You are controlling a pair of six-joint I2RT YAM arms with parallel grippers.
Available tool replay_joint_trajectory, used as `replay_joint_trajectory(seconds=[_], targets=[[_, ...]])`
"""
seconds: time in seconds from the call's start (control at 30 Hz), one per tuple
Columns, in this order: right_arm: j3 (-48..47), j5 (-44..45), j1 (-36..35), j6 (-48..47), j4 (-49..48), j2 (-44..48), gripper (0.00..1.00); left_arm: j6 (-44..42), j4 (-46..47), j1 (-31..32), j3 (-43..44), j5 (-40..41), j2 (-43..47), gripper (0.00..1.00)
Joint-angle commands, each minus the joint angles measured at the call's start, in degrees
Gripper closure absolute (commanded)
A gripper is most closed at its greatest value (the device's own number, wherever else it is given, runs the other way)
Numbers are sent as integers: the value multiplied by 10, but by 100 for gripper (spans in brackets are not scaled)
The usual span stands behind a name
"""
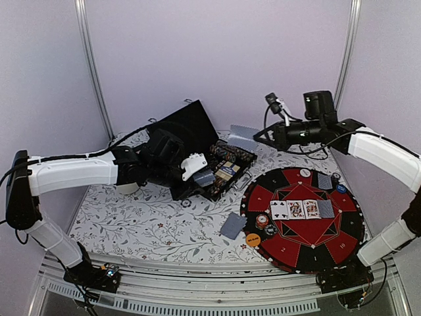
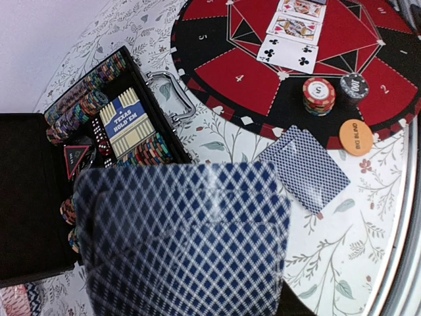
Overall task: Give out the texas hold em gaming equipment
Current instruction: Pick up the poker card from the face-down deck piles, then place the poker card in the community card area.
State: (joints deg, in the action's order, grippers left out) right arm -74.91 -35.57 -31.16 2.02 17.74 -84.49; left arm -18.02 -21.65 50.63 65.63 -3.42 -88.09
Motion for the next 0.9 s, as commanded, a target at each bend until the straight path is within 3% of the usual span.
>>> replay_joint_trajectory(seconds=[0.0, 0.2, 0.37, 0.47, 0.57, 0.87], targets=[[86, 35, 84, 72, -24, 78, 99, -4, 18, 5, -2, -7, 7, 56], [302, 58, 327, 257, -59, 217, 99, -5, 17, 5, -1, -8, 8, 56], [484, 23, 553, 323, -83, 323, 98, -5, 16, 5, -3, -7, 13, 56], [544, 23, 638, 330, -92, 349, 99, -4, 16, 6, -4, -8, 13, 56], [570, 31, 668, 327, -116, 339, 99, -4, 14, 5, -4, -10, 14, 56], [601, 27, 674, 331, -193, 224, 99, -4, 13, 5, -6, -5, 18, 56]])
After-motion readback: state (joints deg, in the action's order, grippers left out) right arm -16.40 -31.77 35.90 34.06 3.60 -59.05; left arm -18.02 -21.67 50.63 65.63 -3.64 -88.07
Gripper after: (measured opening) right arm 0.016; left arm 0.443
